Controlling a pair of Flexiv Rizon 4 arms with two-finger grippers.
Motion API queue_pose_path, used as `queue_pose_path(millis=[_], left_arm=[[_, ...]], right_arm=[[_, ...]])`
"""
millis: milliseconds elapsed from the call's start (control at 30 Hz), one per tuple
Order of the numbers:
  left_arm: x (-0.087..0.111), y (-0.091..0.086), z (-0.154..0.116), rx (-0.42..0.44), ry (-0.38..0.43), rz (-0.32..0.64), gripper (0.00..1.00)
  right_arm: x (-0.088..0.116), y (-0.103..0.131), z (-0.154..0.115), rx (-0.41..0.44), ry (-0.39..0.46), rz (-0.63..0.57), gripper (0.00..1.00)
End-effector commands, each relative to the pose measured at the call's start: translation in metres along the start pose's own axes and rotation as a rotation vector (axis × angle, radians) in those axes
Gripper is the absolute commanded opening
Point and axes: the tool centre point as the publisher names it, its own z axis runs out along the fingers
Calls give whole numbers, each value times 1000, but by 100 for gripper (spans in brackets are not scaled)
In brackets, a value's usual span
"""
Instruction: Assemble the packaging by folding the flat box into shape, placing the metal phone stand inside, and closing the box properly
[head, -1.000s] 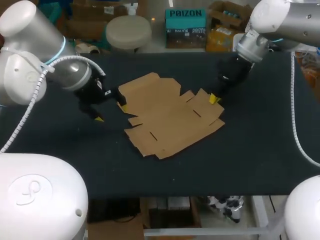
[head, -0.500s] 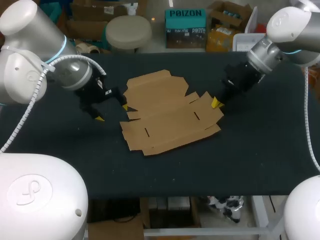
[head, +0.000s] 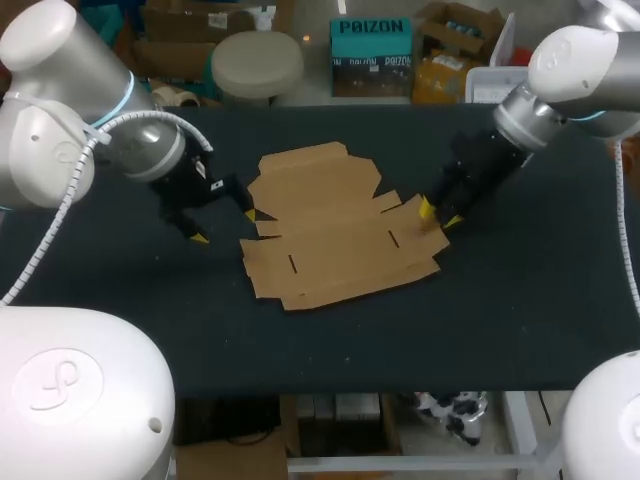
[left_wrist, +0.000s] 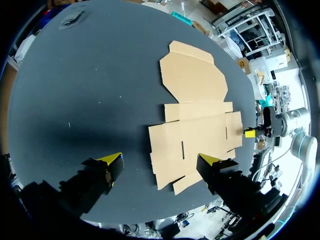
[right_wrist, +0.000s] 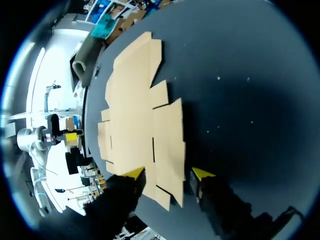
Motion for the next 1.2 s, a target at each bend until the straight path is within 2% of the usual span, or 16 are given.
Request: queue_pose_path(millis=[33,133,200,300,333,367,433,667,733,833,867,900,1000,1200], left_arm=[[2,0,1,-1,-8,2,100],[2,0,1,-2,-10,1,100],[2,0,1,-1,-12,1,100],[2,0,1,0,-16,-3,100],[3,1,1,1,-17,-5,100],[3,1,1,1,-19,-6,100],[3,1,1,2,-20,-9,100],[3,1,1,3,-27,-16,100],[3,1,0,4,-28,-17,100],[4,1,0,5,-29,-18,100],[4,1,0,5,-30,-19,100],[4,1,0,4,-30,-20,100],[4,1,1,3,-31,-22,100],[4,2,2,3,-30,-18,100]], right_arm=[[-2,11,-6,53,0,-19,97],[-5,18,-6,90,-12,-39,96],[-6,22,-4,116,-1,-54,88],[-8,27,2,152,12,-61,65],[-9,29,4,162,9,-62,54],[-9,30,7,176,17,-68,49],[-9,33,10,183,17,-67,45],[-7,35,21,243,31,-90,44],[-7,36,22,247,32,-91,39],[-7,35,22,258,37,-94,24],[-7,34,22,259,38,-95,16],[-7,33,22,263,37,-94,0],[-8,30,22,269,44,-95,0],[-8,18,20,206,97,-55,0]])
